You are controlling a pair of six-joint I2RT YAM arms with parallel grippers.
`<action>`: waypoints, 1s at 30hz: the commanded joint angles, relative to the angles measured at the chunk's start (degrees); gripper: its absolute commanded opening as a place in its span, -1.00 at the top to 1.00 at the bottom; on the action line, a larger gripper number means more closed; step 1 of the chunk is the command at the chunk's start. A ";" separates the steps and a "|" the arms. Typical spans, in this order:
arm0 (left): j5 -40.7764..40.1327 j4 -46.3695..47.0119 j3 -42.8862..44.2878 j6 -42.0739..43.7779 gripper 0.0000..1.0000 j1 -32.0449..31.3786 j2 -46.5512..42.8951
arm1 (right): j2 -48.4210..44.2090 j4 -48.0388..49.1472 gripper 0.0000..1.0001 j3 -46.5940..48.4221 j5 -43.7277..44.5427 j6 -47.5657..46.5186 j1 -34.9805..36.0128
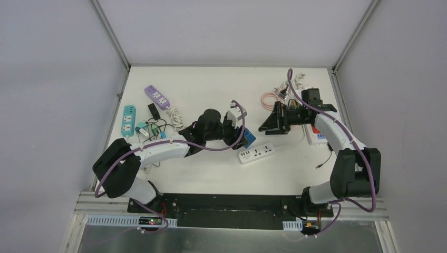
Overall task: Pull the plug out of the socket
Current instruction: Place the plug at the center of the board.
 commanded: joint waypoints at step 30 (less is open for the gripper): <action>-22.92 -35.55 -4.75 -18.94 1.00 16.25 -17.21 | -2.49 -1.22 -0.99 2.26 0.18 -4.46 -1.48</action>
